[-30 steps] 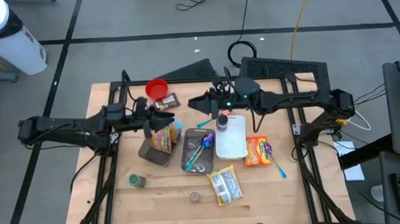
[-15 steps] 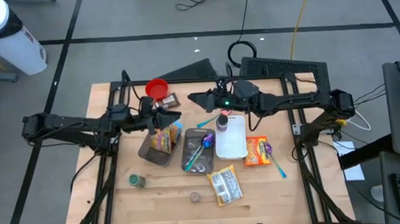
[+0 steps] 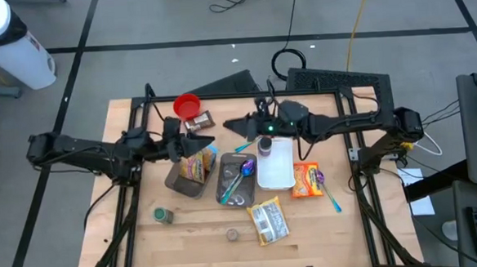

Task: Pick & Place Food Item
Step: Put the brown bottle into the white bin

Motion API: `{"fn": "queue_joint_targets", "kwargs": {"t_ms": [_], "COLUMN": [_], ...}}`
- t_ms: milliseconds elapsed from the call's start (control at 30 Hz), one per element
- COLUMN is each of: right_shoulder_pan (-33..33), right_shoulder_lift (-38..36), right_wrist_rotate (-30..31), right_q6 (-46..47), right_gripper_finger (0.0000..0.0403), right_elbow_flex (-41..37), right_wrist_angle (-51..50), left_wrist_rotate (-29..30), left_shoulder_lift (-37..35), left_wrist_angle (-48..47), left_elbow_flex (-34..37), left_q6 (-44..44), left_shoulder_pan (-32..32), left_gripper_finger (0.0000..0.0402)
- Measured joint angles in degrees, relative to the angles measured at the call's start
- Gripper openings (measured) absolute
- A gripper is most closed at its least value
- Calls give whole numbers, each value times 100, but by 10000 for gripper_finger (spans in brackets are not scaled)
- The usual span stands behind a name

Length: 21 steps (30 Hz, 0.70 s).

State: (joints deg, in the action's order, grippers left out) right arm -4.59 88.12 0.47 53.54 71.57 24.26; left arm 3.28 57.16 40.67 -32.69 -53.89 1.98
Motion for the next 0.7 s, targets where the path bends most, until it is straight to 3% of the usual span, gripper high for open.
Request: {"fn": "queue_joint_targets", "kwargs": {"t_ms": [200,333,467,567,700], "right_shoulder_pan": [760,1350,1851,2148,2455], "right_shoulder_lift": [0,0,-3,-2,-2], "right_wrist_rotate": [-1102,-983,-542,-500,-529], "right_q6": [-342,-648,-1006,-1129,-1236], "right_gripper_finger": [171,171,171,171,171], "right_elbow_flex": [0,0,4,4,4], "right_wrist_angle": [46,258,236,222,249], "left_wrist_rotate": [215,1034,1423,1741,2227], "left_shoulder_lift": [6,322,612,804,978], "left_wrist_angle": [74,280,374,-272,-2417], "left_elbow_flex": [-79,-351,-971,-1558,-2626], "left_q6": [-223,161,994,1326,1345], "left_shoulder_pan": [563,1117,1713,2080,2417], "left_gripper_finger": [212,212,212,212,212]}}
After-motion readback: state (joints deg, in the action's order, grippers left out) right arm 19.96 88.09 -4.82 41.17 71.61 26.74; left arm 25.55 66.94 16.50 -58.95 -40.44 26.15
